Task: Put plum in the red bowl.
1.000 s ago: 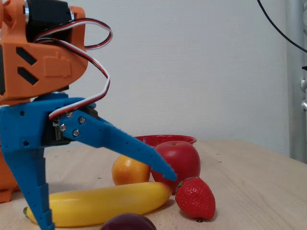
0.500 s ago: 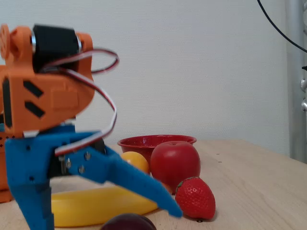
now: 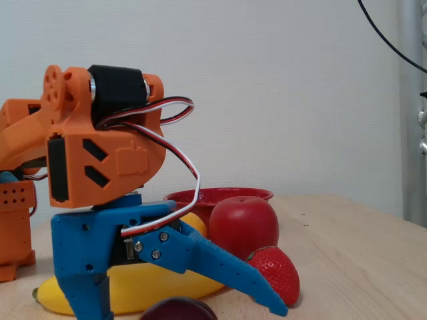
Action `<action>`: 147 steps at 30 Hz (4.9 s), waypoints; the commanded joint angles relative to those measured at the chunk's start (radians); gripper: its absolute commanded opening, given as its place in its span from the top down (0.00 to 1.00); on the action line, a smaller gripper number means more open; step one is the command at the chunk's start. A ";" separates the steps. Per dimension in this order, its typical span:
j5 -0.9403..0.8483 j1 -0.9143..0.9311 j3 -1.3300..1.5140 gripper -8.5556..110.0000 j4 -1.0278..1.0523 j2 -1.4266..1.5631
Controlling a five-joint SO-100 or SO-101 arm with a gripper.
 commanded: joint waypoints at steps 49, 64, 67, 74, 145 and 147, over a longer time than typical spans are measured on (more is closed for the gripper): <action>0.037 -0.040 -0.137 0.54 -0.006 0.041; 0.034 -0.044 -0.141 0.58 -0.008 0.041; 0.034 -0.046 -0.141 0.60 -0.008 0.041; 0.041 -0.048 -0.141 0.66 -0.008 0.043; -0.681 1.396 1.496 0.93 -0.518 1.539; -0.650 1.401 1.443 0.93 -0.508 1.443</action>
